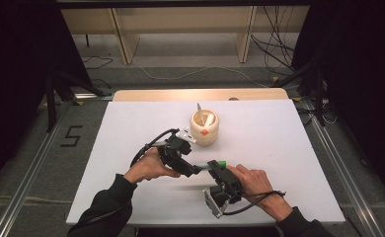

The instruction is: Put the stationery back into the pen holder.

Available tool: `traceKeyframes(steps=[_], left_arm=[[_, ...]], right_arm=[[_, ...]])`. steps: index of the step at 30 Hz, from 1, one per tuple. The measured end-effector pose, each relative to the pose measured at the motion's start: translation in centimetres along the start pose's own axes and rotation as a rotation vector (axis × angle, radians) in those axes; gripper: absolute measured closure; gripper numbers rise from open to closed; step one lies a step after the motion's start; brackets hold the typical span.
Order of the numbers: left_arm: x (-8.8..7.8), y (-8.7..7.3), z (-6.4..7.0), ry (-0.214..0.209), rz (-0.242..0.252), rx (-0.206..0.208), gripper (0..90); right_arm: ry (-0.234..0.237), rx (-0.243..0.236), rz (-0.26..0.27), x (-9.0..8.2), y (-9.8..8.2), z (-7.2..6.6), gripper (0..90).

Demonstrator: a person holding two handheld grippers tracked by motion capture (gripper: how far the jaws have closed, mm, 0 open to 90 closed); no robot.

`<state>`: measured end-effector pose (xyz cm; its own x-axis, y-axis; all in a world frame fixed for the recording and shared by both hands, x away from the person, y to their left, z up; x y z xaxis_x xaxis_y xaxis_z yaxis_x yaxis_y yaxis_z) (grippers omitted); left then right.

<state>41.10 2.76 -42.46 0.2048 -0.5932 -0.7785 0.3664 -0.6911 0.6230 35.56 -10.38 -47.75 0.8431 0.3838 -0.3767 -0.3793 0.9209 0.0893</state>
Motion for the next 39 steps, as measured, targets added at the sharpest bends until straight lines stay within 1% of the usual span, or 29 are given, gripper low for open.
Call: traceKeyframes(steps=[1, 2, 3, 4, 6, 9, 11, 14, 16, 17, 18, 19, 21, 23, 25, 26, 28, 29, 33, 36, 39], left_arm=[[0.1, 0.1, 0.0, -0.008, -0.005, 0.002, 24.5], [0.3, 0.1, 0.0, -0.017, -0.017, 0.008, 25.3], [0.5, 0.1, 0.0, -0.016, -0.027, 0.015, 25.4], [0.7, 0.1, 0.0, -0.026, -0.039, 0.017, 26.1], [1.0, 0.2, -0.1, -0.038, -0.061, 0.027, 28.0], [1.5, 0.2, -0.1, -0.051, -0.077, 0.03, 31.2], [1.7, 0.2, -0.1, -0.06, -0.087, 0.042, 34.1], [1.8, 0.3, 0.1, -0.087, -0.095, 0.048, 38.5], [1.9, 0.4, 0.1, -0.097, -0.106, 0.063, 42.0], [2.0, 0.4, 0.2, -0.104, -0.108, 0.06, 43.3], [2.0, 0.4, 0.2, -0.106, -0.116, 0.069, 44.2], [2.1, 0.4, 0.3, -0.114, -0.116, 0.071, 45.9], [2.2, 0.4, 0.4, -0.12, -0.13, 0.079, 48.9], [2.4, 0.5, 0.3, -0.122, -0.136, 0.079, 51.4], [2.5, 0.5, 0.3, -0.13, -0.14, 0.09, 54.1], [2.5, 0.6, 0.4, -0.133, -0.144, 0.083, 55.7], [2.6, 0.7, 0.4, -0.137, -0.148, 0.096, 57.8], [2.6, 0.7, 0.4, -0.141, -0.158, 0.097, 58.3], [2.8, 0.8, 0.3, -0.142, -0.17, 0.099, 61.7], [2.8, 0.8, 0.3, -0.146, -0.181, 0.091, 64.0], [2.9, 0.8, 0.1, -0.155, -0.187, 0.091, 65.8]], right_arm=[[0.0, -0.002, -0.007, -0.1, 0.0, -0.1, 67.3], [-0.009, -0.009, -0.001, 0.0, 0.0, -0.1, 67.3], [-0.007, -0.013, -0.004, 0.0, 0.0, -0.2, 67.3], [-0.009, -0.021, -0.003, 0.0, 0.0, -0.2, 67.3], [-0.015, -0.049, 0.007, 0.0, 0.0, -0.1, 67.3], [-0.016, -0.056, 0.005, 0.0, 0.0, -0.2, 67.3], [-0.025, -0.059, 0.011, 0.0, 0.1, -0.2, 67.3], [-0.024, -0.058, 0.006, 0.0, 0.0, -0.3, 67.3], [-0.023, -0.063, 0.005, -0.1, 0.0, -0.3, 67.3], [-0.028, -0.064, 0.01, -0.1, 0.1, -0.3, 67.3], [-0.027, -0.064, 0.009, -0.1, 0.1, -0.4, 67.3], [-0.025, -0.065, 0.009, -0.1, 0.1, -0.4, 67.3], [-0.028, -0.072, 0.008, 0.0, 0.0, -0.4, 67.3], [-0.028, -0.07, 0.009, 0.0, 0.0, -0.4, 67.3], [-0.027, -0.074, 0.01, 0.0, 0.0, -0.4, 67.3], [-0.027, -0.076, 0.009, 0.0, 0.0, -0.4, 67.3], [-0.028, -0.085, 0.01, 0.0, 0.1, -0.5, 67.3], [-0.029, -0.086, 0.012, 0.0, 0.1, -0.5, 67.3], [-0.031, -0.093, 0.022, 0.0, 0.1, -0.5, 67.3], [-0.028, -0.095, 0.024, 0.0, 0.1, -0.6, 67.3], [-0.031, -0.103, 0.028, 0.0, 0.2, -0.6, 67.3]])
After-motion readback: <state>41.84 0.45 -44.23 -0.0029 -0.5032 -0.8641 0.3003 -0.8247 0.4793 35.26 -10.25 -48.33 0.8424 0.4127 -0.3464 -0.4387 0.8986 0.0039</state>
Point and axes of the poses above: each handheld gripper's, and its own axes: x roughly forward along the jaws, y roughly out of its top, z roughly to its right, the point moved 5 cm from there along x, roughly forward along the jaws, and after that the axes turned 2 degrees about x, right-handed, at the moved point
